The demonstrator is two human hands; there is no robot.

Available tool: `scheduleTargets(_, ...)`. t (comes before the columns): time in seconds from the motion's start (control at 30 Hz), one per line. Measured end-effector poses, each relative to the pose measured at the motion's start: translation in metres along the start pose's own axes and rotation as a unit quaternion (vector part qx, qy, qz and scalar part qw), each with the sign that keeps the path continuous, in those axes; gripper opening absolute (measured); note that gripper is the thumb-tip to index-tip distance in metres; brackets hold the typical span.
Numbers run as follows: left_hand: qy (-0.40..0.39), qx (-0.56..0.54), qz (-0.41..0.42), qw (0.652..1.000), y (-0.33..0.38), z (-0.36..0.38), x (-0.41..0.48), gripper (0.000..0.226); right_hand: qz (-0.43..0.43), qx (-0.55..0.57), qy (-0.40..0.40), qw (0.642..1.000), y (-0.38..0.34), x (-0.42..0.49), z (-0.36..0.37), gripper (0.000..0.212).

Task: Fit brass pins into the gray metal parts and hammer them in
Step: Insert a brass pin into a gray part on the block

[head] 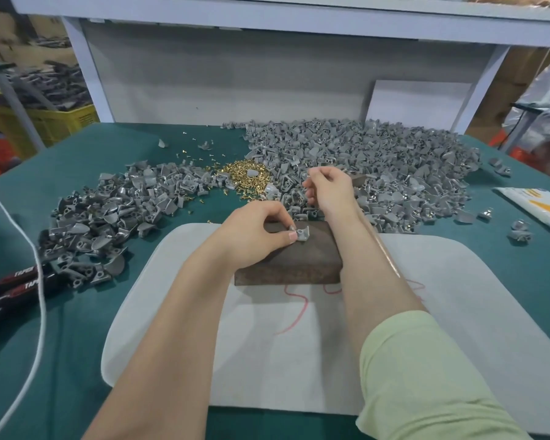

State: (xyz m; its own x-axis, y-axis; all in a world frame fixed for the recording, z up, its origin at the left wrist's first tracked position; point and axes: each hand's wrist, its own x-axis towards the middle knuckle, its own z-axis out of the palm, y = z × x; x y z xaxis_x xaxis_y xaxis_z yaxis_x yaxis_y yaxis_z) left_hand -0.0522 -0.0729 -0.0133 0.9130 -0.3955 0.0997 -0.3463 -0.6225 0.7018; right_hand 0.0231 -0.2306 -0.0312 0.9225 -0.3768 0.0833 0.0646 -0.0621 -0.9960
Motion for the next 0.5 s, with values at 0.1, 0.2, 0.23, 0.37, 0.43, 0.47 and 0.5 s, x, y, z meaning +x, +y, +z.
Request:
scheduleTargets(0.1, 0.013, 0.011, -0.007, 1.000, -0.001, 0.001, 0.002, 0.015, 0.021, 0.047, -0.019, 0.998, -0.007, -0.004, -0.006, 0.016)
scheduleTargets(0.2, 0.044, 0.024, -0.019, 0.999, -0.002, 0.001, 0.003, 0.020, -0.024, 0.006, -0.018, 1.000, -0.023, -0.014, -0.012, 0.014)
scheduleTargets(0.23, 0.054, 0.021, -0.021, 0.998, -0.002, 0.002, 0.003, 0.021, -0.043, -0.026, -0.030, 0.998, -0.028, -0.020, -0.014, 0.013)
scheduleTargets(0.37, 0.081, 0.000, -0.029, 0.996, -0.003, 0.005, 0.006, 0.020, -0.109, -0.189, -0.129, 0.967, -0.027, -0.051, -0.026, 0.013)
scheduleTargets(0.43, 0.083, -0.013, -0.030, 0.996, -0.004, 0.005, 0.006, 0.019, -0.138, -0.265, -0.140, 0.944, -0.019, -0.062, -0.034, 0.016)
scheduleTargets(0.47, 0.082, -0.016, -0.032, 0.996, -0.004, 0.005, 0.006, 0.019, -0.150, -0.297, -0.141, 0.933, -0.016, -0.066, -0.037, 0.019)
scheduleTargets(0.5, 0.082, -0.014, -0.034, 0.996, -0.004, 0.006, 0.007, 0.018, -0.161, -0.323, -0.140, 0.922, -0.014, -0.069, -0.039, 0.020)
